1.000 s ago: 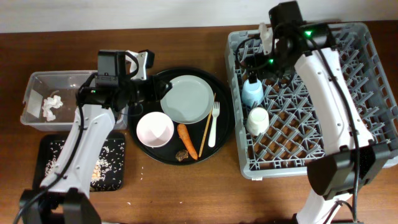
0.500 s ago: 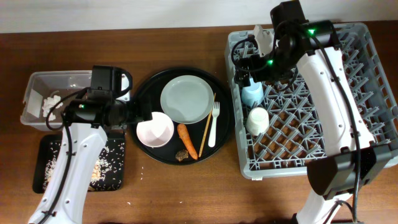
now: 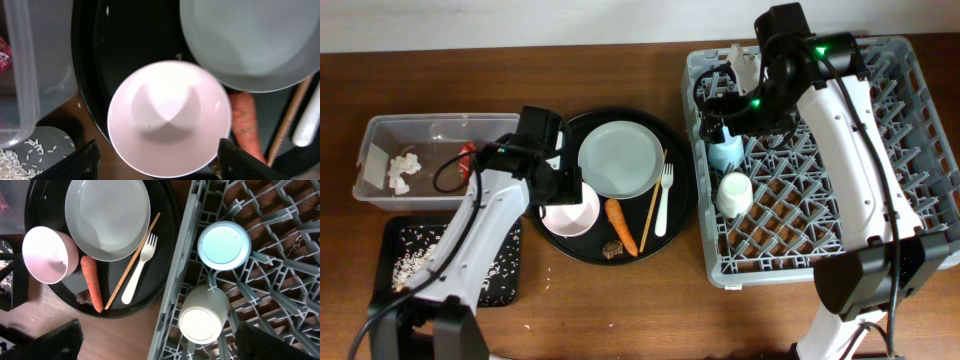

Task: Sort waste into correct bins and load items into the dishwasher rack
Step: 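Grasp the pink bowl with the left gripper and lift it right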

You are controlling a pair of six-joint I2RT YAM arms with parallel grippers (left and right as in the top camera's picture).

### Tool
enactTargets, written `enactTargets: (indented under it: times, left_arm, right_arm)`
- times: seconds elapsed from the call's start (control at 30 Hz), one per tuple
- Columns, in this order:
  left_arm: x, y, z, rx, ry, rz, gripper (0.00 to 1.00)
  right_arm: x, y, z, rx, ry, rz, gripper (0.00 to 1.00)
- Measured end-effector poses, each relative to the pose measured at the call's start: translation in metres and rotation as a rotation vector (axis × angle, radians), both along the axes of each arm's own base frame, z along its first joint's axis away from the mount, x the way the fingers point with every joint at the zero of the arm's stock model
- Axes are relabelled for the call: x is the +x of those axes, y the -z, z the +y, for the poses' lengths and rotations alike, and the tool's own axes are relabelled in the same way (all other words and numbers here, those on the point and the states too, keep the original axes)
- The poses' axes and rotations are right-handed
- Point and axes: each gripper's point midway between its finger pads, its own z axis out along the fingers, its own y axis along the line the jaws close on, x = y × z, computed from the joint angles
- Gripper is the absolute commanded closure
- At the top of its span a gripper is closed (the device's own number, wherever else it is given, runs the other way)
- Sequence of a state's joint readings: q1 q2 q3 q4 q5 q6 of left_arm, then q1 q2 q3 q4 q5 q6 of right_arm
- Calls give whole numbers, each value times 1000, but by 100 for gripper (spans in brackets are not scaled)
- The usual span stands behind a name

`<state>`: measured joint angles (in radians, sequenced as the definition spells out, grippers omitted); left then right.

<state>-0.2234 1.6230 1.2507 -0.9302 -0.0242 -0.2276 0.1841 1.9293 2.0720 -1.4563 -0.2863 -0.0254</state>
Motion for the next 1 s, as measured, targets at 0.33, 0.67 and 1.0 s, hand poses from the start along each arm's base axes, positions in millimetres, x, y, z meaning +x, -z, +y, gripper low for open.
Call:
enactTargets:
  times: [0.33, 0.67, 1.0]
  left_arm:
    - [-5, 58, 12, 100, -11, 159, 41]
    - [-8, 80, 15, 121, -8, 204, 100]
    - [0, 32, 8, 84, -6, 144, 100]
  right_arm:
    - [-2, 0, 0, -2, 0, 7, 1]
    - [-2, 0, 0, -2, 0, 7, 1]
    - [-2, 1, 0, -2, 0, 9, 1]
